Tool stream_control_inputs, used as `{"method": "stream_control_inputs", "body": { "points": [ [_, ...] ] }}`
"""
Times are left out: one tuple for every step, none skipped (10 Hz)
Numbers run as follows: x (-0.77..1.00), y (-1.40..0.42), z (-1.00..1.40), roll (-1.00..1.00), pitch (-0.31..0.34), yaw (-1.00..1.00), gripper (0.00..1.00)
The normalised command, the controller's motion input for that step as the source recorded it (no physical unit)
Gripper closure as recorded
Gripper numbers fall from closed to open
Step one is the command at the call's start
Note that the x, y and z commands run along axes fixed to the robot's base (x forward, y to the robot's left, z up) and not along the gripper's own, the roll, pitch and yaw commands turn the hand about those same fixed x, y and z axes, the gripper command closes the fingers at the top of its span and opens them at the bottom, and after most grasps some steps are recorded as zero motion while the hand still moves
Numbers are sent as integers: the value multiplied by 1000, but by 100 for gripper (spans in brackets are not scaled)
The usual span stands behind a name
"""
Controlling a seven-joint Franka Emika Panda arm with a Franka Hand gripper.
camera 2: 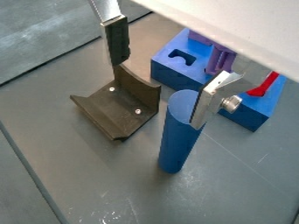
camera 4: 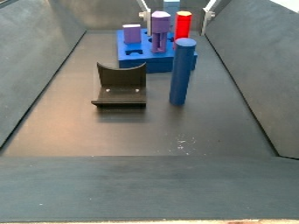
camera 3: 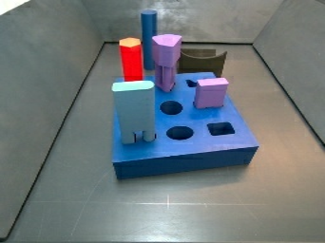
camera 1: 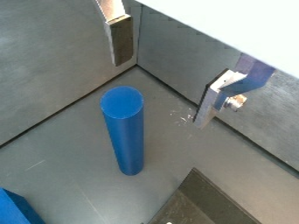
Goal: Pick up the round object. Move up. Move to above the board. Insert the round object.
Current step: Pick up the round object.
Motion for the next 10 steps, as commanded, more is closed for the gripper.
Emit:
{"method": "stream_control_inputs", "body": {
  "points": [
    [-120, -194, -351, 0, -84, 0, 0],
    [-183, -306, -594, -13, -86, 11, 0],
    [-186, -306, -637, -37, -64, 6, 0],
    [-60, -174, -640, -79, -37, 0, 0],
    [-43, -117, -706, -100, -11, 0, 0],
    [-6, -31, -657, -119, 0, 0, 0],
    [-20, 0, -411, -87, 0, 0, 0],
    [-11, 0, -57, -6, 0, 0, 0],
    [0, 0, 0, 0, 0, 0, 0],
    [0, 0, 0, 0, 0, 0, 100]
  ]
}}
